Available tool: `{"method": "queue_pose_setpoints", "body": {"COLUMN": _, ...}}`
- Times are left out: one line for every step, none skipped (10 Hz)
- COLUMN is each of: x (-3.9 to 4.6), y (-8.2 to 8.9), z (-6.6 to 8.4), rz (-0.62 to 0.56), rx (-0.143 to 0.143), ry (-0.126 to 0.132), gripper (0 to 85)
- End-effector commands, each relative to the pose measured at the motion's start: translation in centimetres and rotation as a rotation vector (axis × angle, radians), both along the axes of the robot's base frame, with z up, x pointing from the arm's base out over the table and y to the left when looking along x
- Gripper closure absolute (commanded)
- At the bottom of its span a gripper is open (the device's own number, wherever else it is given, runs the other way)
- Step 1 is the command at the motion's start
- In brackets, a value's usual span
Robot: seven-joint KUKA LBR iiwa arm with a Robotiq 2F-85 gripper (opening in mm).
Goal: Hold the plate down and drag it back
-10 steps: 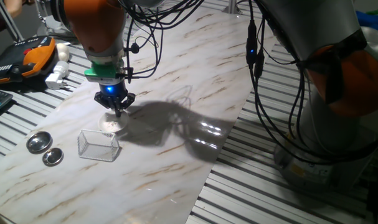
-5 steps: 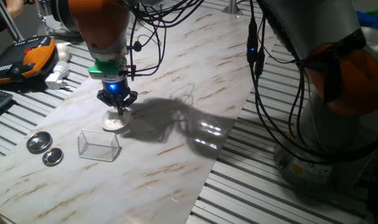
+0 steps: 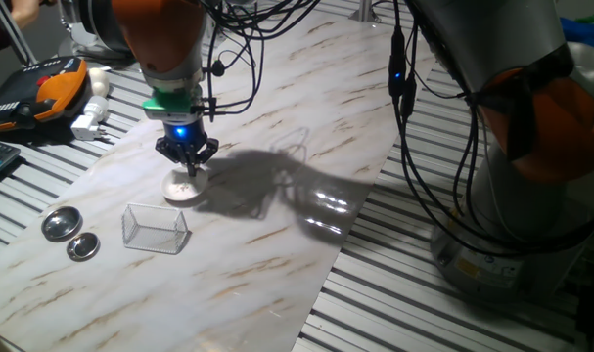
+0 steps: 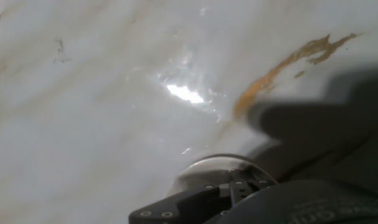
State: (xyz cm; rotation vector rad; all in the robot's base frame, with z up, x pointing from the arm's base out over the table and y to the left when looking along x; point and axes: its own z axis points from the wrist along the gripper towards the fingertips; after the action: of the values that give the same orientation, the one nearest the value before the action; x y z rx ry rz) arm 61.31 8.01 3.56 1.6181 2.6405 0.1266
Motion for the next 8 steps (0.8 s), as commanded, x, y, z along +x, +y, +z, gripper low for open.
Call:
{"method": "queue_pose_setpoints", "body": {"x": 0.01, "y": -0.23, "z": 0.04, "rz": 0.005, "rx": 0.000, "ry": 0.000, "gripper": 85.0}}
{"method": "queue_pose_setpoints", "body": {"x": 0.05, "y": -0.42, "z": 0.07, "rz": 0.008, "rx": -0.004, "ry": 0.000, "gripper": 85.0}}
{"method": "queue_pose_setpoints", "body": {"x": 0.06, "y": -0.57, "z": 0.08, "rz": 0.009, "rx": -0.005, "ry": -0.002, "gripper": 85.0}}
{"method": "queue_pose_setpoints", "body": {"x": 0.07, "y": -0.74, "z": 0.08, "rz": 0.011, "rx": -0.007, "ry": -0.002, "gripper": 85.0}}
{"method": "queue_pose_setpoints", "body": {"x": 0.04, "y": -0.85, "z": 0.00, "rz": 0.014, "rx": -0.006, "ry": -0.002, "gripper": 85.0}}
{"method": "queue_pose_setpoints", "body": {"x": 0.04, "y": -0.87, "z": -0.06, "rz": 0.014, "rx": -0.006, "ry": -0.002, "gripper": 85.0}}
{"method": "queue_pose_setpoints", "body": {"x": 0.06, "y": -0.79, "z": -0.13, "rz": 0.014, "rx": -0.006, "ry": -0.002, "gripper": 85.0}}
{"method": "queue_pose_setpoints", "body": {"x": 0.06, "y": -0.72, "z": -0.13, "rz": 0.014, "rx": -0.003, "ry": -0.002, "gripper": 85.0}}
